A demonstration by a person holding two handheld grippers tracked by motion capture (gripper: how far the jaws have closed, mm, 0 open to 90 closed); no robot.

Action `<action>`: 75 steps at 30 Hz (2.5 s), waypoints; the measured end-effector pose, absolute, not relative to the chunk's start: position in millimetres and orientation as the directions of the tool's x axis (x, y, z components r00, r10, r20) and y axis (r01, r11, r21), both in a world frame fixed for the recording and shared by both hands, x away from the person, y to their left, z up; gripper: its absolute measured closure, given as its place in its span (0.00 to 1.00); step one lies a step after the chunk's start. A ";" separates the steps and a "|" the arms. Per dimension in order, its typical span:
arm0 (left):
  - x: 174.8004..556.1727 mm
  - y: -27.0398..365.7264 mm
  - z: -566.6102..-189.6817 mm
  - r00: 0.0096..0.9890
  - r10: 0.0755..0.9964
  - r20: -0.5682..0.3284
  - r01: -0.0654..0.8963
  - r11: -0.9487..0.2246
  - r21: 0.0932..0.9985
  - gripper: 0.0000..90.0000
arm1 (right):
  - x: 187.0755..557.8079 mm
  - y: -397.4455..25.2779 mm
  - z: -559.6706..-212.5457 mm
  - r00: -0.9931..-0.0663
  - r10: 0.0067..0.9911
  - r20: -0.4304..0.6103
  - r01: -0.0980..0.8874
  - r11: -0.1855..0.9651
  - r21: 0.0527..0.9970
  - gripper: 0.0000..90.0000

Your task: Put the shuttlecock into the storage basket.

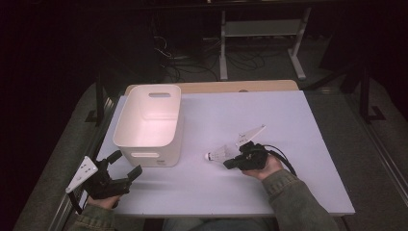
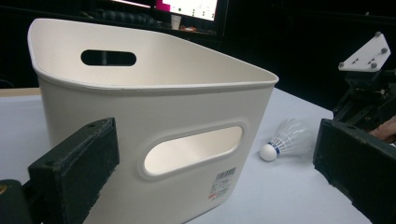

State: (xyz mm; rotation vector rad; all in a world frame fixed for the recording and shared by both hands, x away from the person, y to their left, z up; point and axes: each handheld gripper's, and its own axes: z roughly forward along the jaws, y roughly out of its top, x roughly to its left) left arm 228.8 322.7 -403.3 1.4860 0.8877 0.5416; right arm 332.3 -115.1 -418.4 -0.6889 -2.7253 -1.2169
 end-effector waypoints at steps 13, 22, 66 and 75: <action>229.1 322.5 -403.5 0.594 0.786 -0.172 0.210 0.056 0.976 0.00 | 340.3 -110.1 -428.6 -0.882 0.396 0.256 0.460 0.609 0.646 0.98; 229.2 322.4 -403.5 0.596 0.785 -0.171 0.209 0.054 0.976 0.00 | 347.5 -111.3 -432.6 -0.869 0.417 0.266 0.483 0.599 0.638 0.98; 229.2 323.2 -403.3 0.598 0.783 -0.173 0.206 0.058 0.977 0.00 | 422.7 -89.8 -431.2 -0.838 0.496 0.228 0.513 0.572 0.640 0.99; 229.3 323.3 -403.4 0.599 0.782 -0.173 0.207 0.058 0.977 0.00 | 433.9 -78.5 -432.5 -0.826 0.515 0.231 0.527 0.557 0.641 0.99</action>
